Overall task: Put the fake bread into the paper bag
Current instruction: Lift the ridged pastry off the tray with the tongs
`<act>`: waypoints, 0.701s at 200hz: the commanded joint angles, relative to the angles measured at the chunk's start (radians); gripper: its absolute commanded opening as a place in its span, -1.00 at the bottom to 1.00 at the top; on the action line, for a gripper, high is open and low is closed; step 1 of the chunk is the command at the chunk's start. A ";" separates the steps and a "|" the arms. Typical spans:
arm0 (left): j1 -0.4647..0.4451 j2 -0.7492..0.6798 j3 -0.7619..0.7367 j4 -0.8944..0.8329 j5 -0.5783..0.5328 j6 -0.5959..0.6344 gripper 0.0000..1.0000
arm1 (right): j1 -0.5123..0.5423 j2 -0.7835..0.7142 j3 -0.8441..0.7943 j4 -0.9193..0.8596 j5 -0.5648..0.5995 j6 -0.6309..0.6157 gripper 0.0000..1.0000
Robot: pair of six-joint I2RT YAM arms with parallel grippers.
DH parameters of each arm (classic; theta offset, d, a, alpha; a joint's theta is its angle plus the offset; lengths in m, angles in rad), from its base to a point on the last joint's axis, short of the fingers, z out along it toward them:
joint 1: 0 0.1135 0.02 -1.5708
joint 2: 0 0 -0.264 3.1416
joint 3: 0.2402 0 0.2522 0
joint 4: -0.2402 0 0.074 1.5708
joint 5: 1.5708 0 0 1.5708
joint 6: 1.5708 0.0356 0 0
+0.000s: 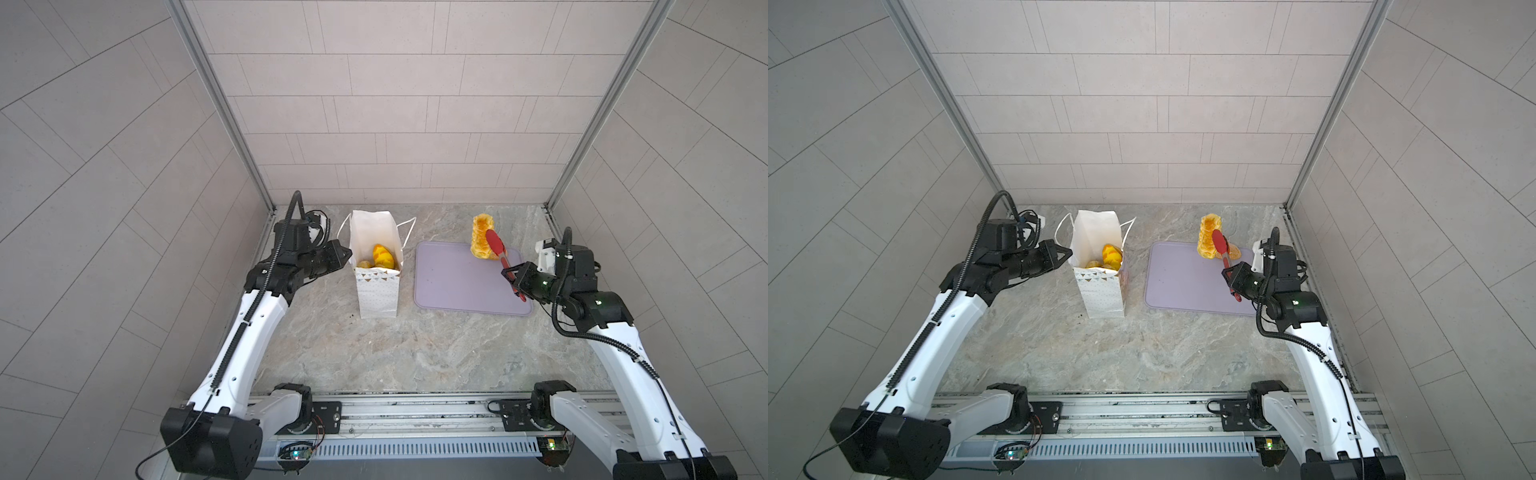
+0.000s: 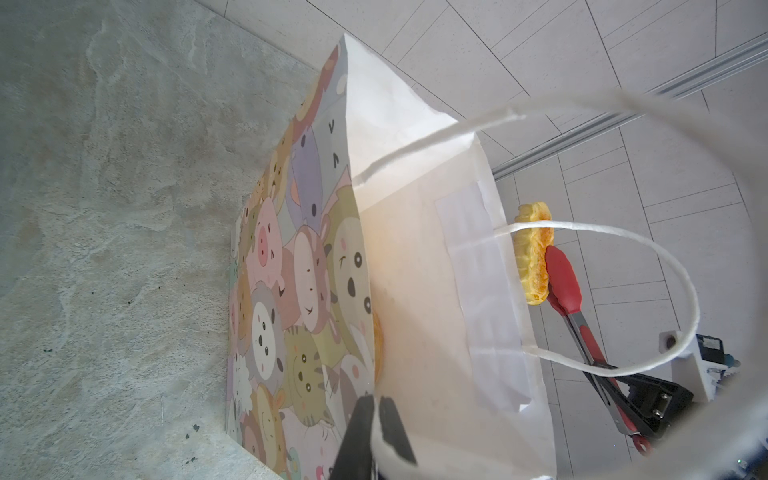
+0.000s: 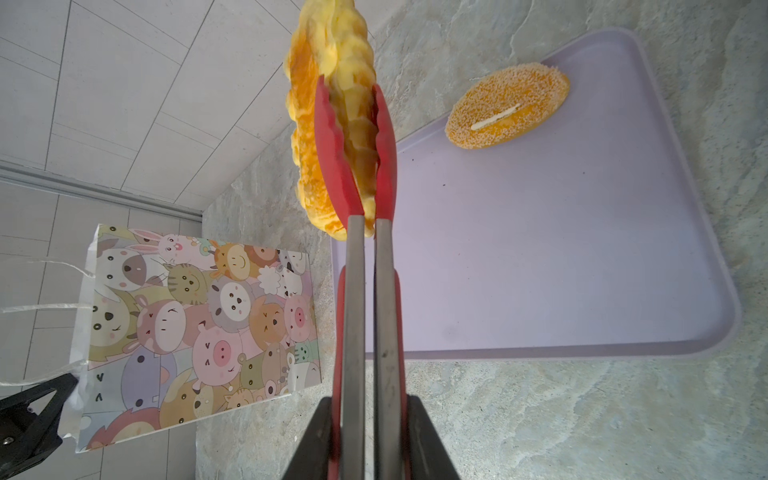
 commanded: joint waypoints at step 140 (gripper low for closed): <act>-0.003 -0.027 0.005 -0.008 -0.008 -0.005 -0.83 | 0.160 0.083 0.272 -0.005 0.048 -0.049 -0.55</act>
